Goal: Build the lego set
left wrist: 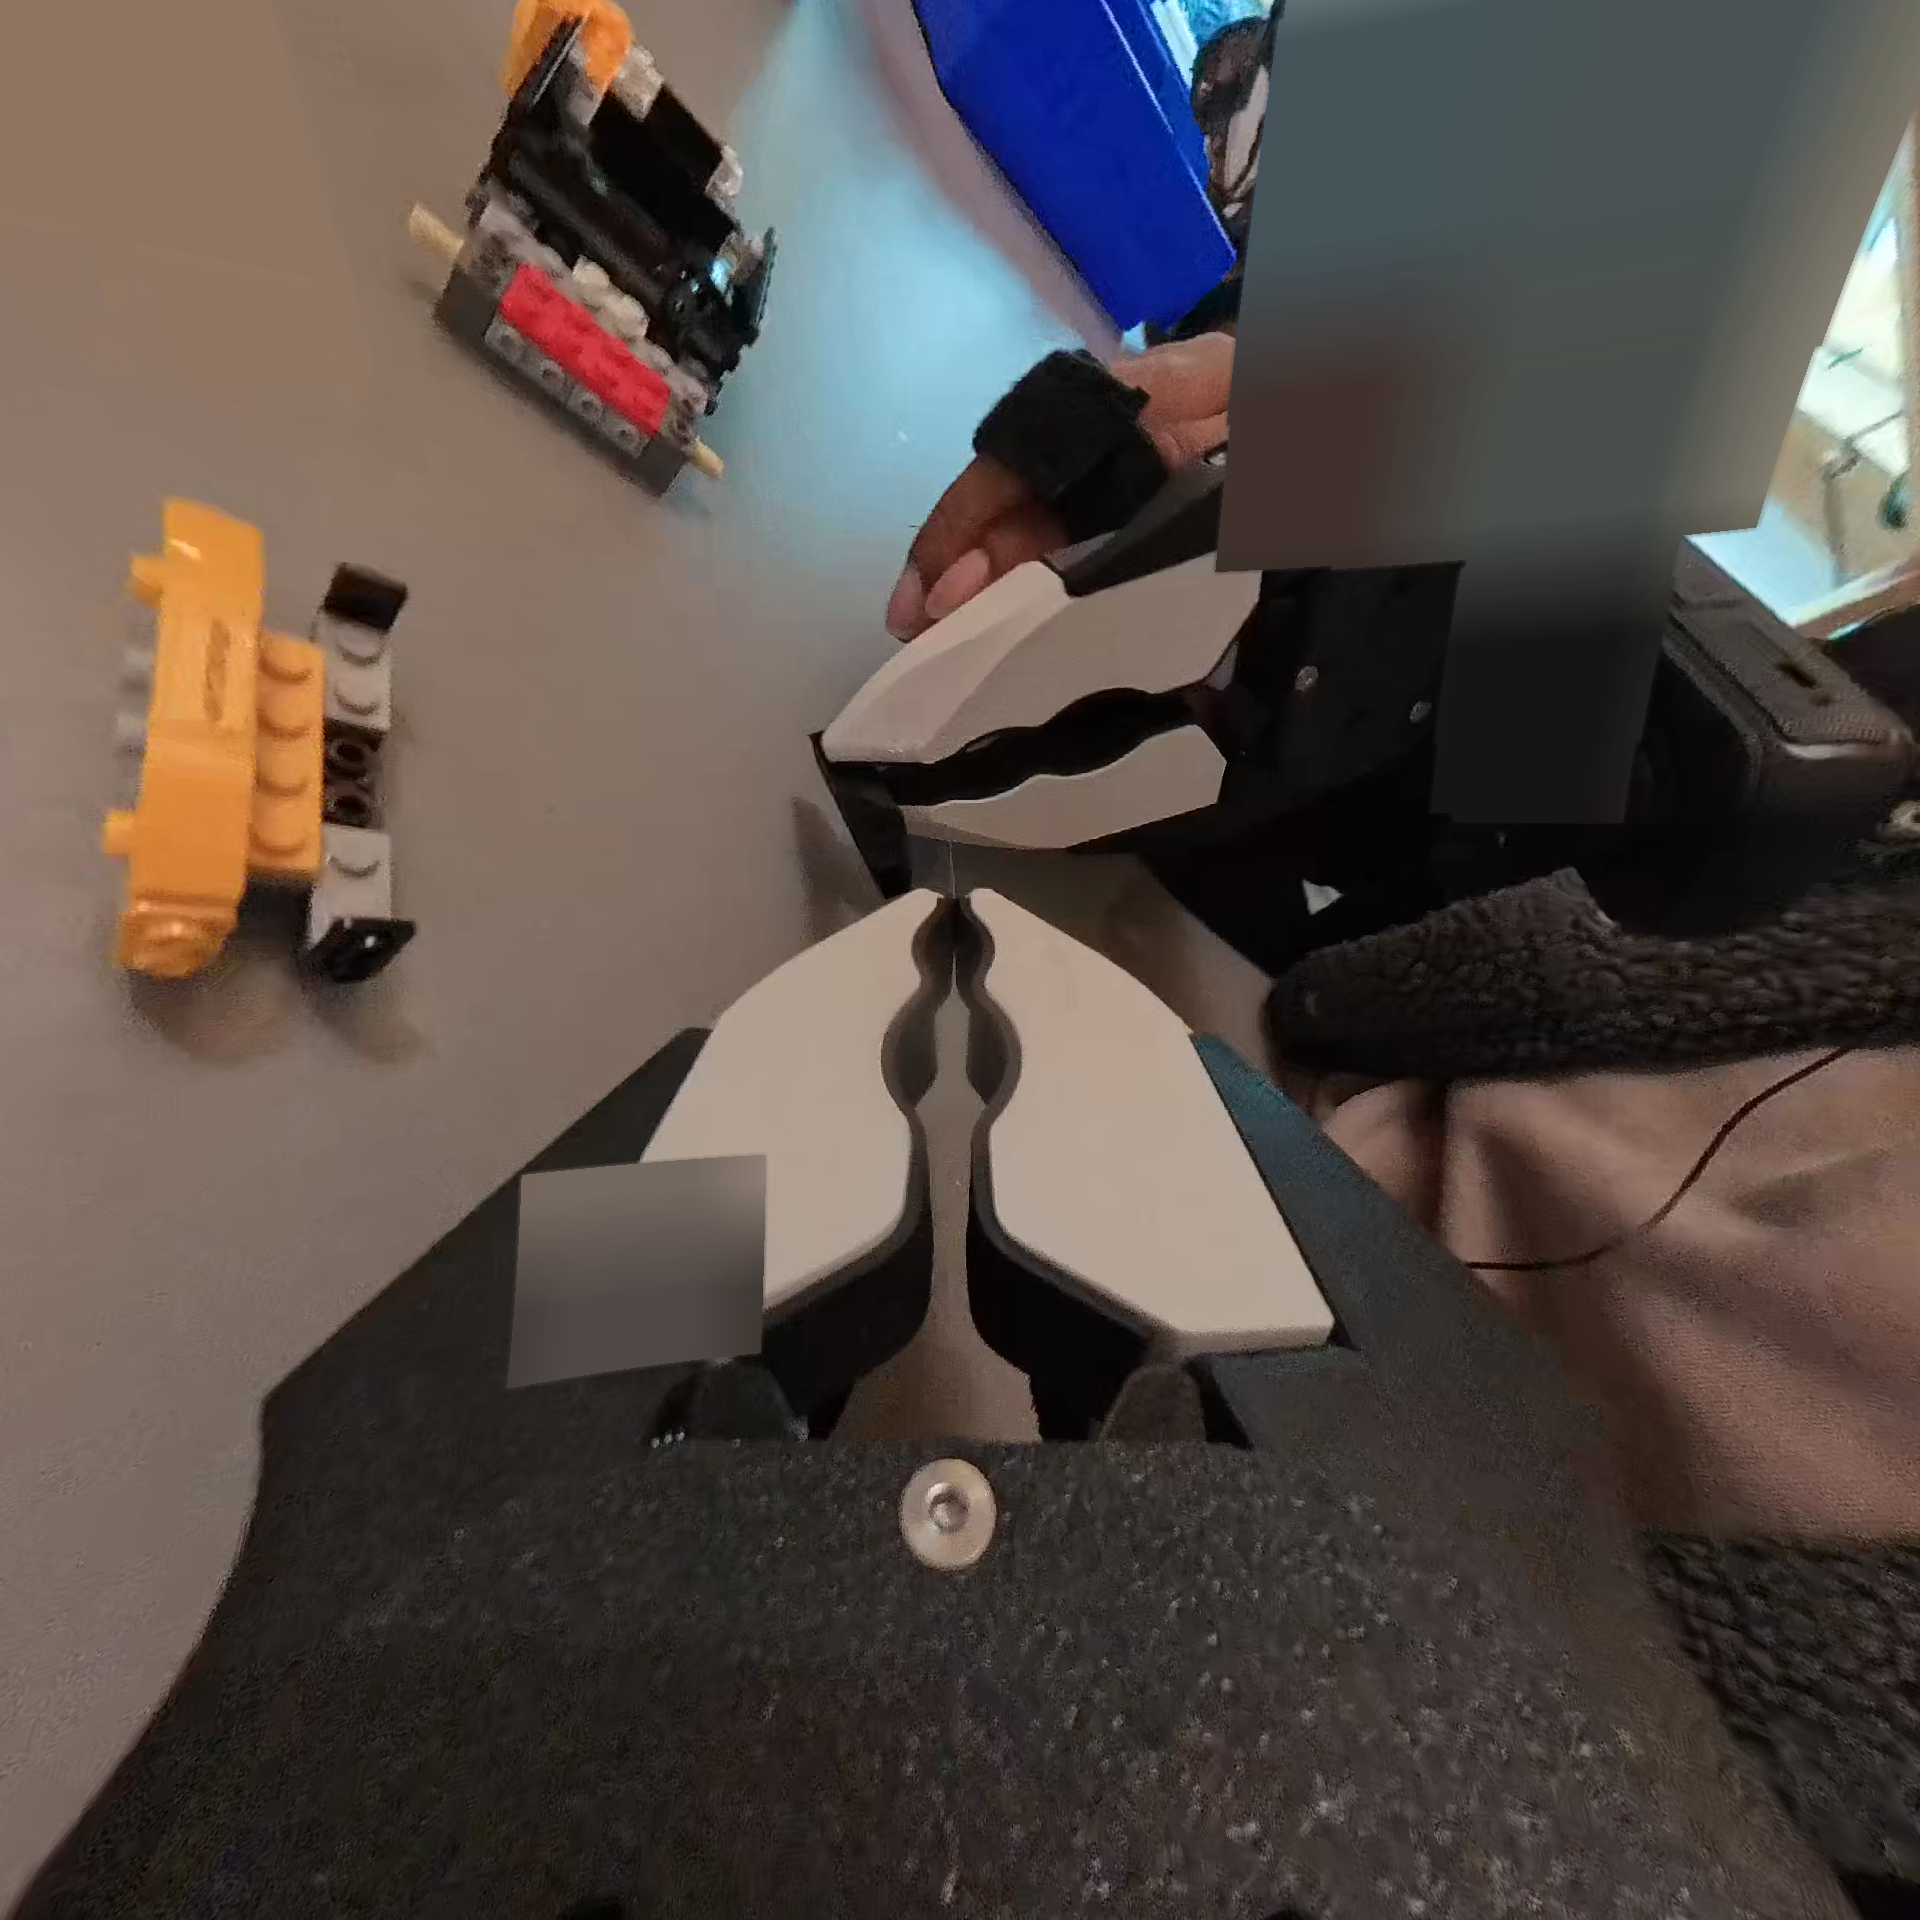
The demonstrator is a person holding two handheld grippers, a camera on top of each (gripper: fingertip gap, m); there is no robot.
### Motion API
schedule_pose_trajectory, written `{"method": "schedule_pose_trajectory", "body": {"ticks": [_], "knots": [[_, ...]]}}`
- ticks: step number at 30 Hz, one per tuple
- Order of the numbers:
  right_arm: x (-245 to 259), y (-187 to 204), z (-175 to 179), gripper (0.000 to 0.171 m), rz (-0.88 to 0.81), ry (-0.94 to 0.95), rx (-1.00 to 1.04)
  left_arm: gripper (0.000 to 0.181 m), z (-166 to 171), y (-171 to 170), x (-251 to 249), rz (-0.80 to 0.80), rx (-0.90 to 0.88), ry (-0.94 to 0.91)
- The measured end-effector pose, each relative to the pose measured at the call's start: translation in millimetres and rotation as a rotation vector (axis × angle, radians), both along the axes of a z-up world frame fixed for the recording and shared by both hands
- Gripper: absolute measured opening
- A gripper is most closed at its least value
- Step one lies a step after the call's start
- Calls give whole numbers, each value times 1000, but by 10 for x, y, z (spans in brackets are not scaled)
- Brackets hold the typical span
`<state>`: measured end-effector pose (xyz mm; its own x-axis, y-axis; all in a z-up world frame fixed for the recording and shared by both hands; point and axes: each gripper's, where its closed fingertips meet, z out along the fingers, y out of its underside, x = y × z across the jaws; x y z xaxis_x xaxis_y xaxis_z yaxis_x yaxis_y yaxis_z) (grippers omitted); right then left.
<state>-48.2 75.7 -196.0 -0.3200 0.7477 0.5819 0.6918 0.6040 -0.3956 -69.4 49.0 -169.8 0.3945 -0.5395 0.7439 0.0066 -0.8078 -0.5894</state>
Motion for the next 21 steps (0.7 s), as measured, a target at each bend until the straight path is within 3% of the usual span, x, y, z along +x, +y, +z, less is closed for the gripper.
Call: {"method": "schedule_pose_trajectory", "body": {"ticks": [21], "knots": [[-34, -63, -97, 8, -23, -88, 4, 0, -166, -18, 31, -20, -54, 66]]}}
